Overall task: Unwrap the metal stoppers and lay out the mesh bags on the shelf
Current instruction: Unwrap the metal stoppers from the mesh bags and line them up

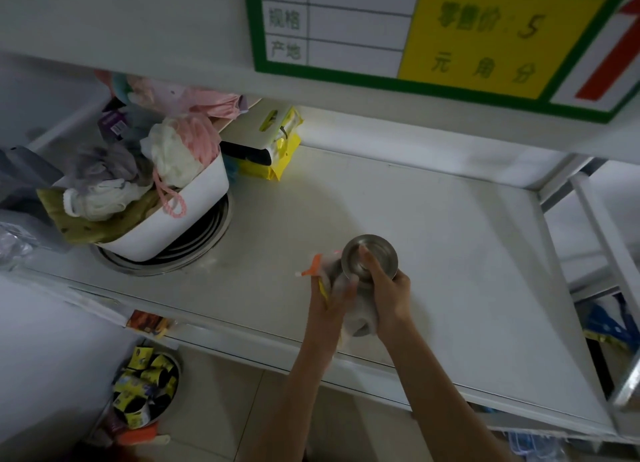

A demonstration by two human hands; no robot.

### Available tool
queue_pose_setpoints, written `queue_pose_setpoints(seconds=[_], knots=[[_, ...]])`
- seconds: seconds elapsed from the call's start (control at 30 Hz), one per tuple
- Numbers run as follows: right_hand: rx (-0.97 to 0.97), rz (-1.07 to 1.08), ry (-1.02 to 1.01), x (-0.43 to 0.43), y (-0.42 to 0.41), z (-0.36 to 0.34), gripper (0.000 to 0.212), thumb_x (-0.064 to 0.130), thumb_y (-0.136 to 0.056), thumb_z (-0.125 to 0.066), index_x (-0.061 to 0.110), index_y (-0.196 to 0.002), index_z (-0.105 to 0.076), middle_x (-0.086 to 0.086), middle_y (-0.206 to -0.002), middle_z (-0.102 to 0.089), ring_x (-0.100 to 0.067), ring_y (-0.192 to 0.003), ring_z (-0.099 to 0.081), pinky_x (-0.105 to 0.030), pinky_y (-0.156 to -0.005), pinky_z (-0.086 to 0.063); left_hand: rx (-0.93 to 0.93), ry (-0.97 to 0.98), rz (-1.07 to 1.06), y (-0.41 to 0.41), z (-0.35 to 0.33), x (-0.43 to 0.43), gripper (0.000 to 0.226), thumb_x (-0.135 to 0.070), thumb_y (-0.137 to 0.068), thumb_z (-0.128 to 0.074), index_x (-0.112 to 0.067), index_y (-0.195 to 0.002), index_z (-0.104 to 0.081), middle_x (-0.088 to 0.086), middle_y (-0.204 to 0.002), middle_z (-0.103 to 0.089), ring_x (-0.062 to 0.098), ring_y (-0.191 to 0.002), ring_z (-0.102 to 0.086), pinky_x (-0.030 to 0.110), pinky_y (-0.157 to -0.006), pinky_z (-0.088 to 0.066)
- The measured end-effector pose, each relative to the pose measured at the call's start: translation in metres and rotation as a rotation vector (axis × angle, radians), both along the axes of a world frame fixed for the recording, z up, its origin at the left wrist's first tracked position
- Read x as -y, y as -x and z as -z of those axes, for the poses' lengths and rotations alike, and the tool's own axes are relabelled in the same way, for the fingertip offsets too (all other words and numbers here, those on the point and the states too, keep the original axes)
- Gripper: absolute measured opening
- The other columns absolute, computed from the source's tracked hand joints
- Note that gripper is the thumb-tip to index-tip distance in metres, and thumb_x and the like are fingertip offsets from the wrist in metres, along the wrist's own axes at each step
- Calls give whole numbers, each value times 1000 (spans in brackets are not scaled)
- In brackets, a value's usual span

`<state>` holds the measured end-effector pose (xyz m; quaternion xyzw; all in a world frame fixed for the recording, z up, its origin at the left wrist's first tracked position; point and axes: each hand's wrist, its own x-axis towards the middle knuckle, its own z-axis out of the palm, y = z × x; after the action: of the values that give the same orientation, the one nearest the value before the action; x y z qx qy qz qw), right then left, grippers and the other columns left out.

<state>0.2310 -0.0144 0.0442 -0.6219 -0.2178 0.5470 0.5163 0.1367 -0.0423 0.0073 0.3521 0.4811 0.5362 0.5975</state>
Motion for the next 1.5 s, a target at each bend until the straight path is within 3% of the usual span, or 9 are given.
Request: queue_pose_setpoints(seconds=[0.13, 0.47, 0.57, 0.77, 0.9, 1.1, 1.33, 1.43, 1.5], knots=[[-80, -12, 21, -1, -4, 2, 33, 34, -81, -74, 3, -95, -73, -12, -86, -76, -22, -79, -72, -27, -61, -58, 12, 26, 0, -3, 4, 2, 55, 1, -79, -78, -4, -126, -50, 21, -112, -69, 34, -102, -69, 33, -80, -58], [-186, 112, 78, -27, -25, 25, 30, 39, -92, -55, 13, -98, -71, -7, -89, -72, -20, -79, -67, -35, -75, -56, 91, 124, -193, -6, 7, 8, 64, -8, -69, -88, -20, -123, -57, 5, -109, -73, 23, -97, -72, 36, -75, -61], [8, 130, 130, -64, -50, 38, 37, 38, -96, -45, 13, -114, -64, -4, -91, -63, -18, -76, -56, -29, -64, -45, 79, 116, -234, 0, 8, 6, 70, -17, -61, -90, -21, -123, -58, 4, -111, -73, 26, -100, -71, 43, -80, -60], [631, -98, 302, -125, -83, 54, 45, 45, -96, -41, 19, -131, -54, -15, -138, -31, -34, -125, -33, -46, -111, -30, 81, 86, -219, 11, 2, 8, 73, -17, -57, -90, -18, -123, -58, 8, -109, -73, 28, -100, -70, 47, -78, -61], [933, -202, 360, -136, -90, 59, 45, 46, -98, -33, 16, -121, -57, -14, -135, -30, -34, -120, -36, -44, -101, -33, 128, 80, -218, 10, -5, 11, 83, -20, -48, -89, -13, -124, -58, 12, -109, -73, 24, -94, -72, 34, -69, -60], [1352, -323, 258, -132, -103, 74, 50, 49, -99, -32, 9, -121, -51, -16, -140, -29, -37, -114, -45, -43, -79, -42, 134, 112, -137, 7, -14, 15, 79, -21, -49, -88, -17, -122, -59, 2, -102, -75, 19, -90, -73, 58, -80, -58], [887, -154, 252, -130, -118, 62, 77, 59, -95, -30, -5, -140, -31, -16, -139, -26, -33, -118, -45, -47, -102, -37, 160, 150, -148, 4, -13, 13, 47, -13, -65, -81, -25, -109, -66, 1, -99, -76, 24, -93, -71, 55, -73, -60], [647, 17, 4, -87, -116, 54, 37, 47, -96, -38, 13, -103, -52, -4, -116, -40, -30, -100, -49, -48, -103, -41, 166, 146, -182, -2, -12, 9, 45, -15, -69, -81, -21, -111, -68, 9, -107, -75, 31, -101, -70, 54, -77, -60], [560, 65, -120, -36, -98, 44, 27, 40, -97, -42, 21, -78, -45, 3, -86, -44, -31, -78, -54, -49, -81, -49, 172, 160, -233, -9, -9, 5, 46, -15, -72, -82, -20, -115, -67, 11, -111, -74, 35, -105, -68, 58, -88, -55]])
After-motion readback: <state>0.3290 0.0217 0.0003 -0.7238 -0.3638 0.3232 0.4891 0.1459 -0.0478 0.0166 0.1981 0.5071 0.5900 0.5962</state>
